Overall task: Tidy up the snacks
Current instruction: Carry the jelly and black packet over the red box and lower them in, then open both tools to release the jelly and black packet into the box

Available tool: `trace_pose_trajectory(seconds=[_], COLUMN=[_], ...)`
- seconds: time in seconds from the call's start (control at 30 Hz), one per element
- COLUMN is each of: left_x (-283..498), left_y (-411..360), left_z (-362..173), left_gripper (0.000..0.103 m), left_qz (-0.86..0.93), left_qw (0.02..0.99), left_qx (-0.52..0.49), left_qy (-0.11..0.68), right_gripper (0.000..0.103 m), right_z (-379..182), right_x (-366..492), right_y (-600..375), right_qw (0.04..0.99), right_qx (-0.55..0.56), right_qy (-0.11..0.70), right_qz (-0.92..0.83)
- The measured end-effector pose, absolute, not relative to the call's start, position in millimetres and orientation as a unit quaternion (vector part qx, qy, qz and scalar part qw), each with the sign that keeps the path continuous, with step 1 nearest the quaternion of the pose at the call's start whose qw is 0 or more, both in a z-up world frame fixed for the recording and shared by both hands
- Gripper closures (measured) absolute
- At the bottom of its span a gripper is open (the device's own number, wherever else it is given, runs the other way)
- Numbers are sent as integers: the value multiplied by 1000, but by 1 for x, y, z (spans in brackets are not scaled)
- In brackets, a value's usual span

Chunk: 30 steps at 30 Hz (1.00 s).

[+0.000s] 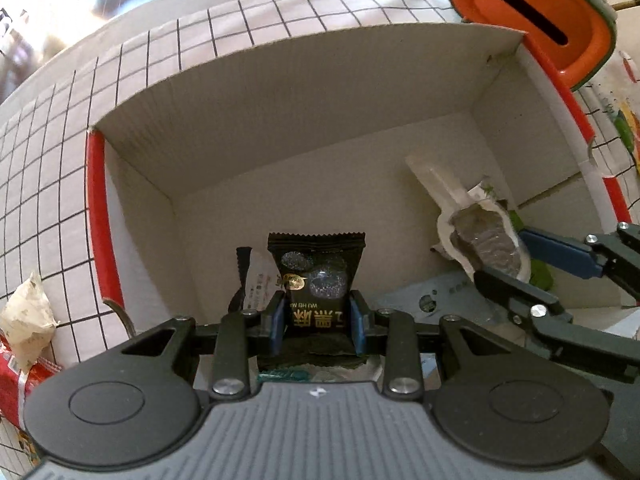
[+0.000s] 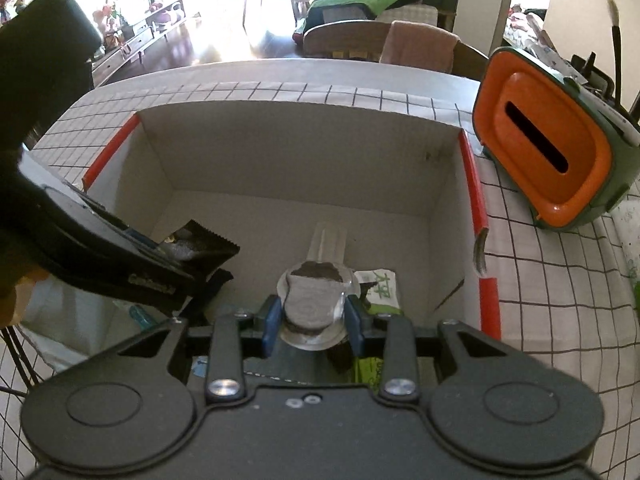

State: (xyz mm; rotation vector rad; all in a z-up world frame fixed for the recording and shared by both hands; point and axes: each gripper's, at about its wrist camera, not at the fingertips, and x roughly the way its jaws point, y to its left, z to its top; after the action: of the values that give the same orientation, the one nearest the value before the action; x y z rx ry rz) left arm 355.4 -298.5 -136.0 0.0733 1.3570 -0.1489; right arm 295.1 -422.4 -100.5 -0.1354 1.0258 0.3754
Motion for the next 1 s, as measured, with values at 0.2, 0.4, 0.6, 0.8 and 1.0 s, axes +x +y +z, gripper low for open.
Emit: trace_pose_trajectory(seconds=[0.2, 0.4, 0.6, 0.8, 1.0], left_x=[357, 350, 335, 310, 289], left_y=[-296, -287, -276, -275, -269], left_z=[-141, -131, -110, -77, -54], left_gripper=[64, 56, 56, 56, 55], left_qz=[-69, -69, -77, -85, -88], left_qw=[775, 787, 807, 833, 851], left_qx=[30, 14, 3, 9, 7], left_qy=[627, 612, 586, 547, 517], right_gripper=[70, 69, 68, 66, 64], right_z=[-100, -95, -83, -62, -40], right_x=[296, 292, 281, 268, 256], right_y=[-425, -432, -438, -441, -437], right_qw=[849, 849, 853, 863, 875], right_qx=[-58, -39, -22, -9, -2], right_qy=[493, 498, 488, 466, 436], right_qz=[179, 173, 183, 195, 210])
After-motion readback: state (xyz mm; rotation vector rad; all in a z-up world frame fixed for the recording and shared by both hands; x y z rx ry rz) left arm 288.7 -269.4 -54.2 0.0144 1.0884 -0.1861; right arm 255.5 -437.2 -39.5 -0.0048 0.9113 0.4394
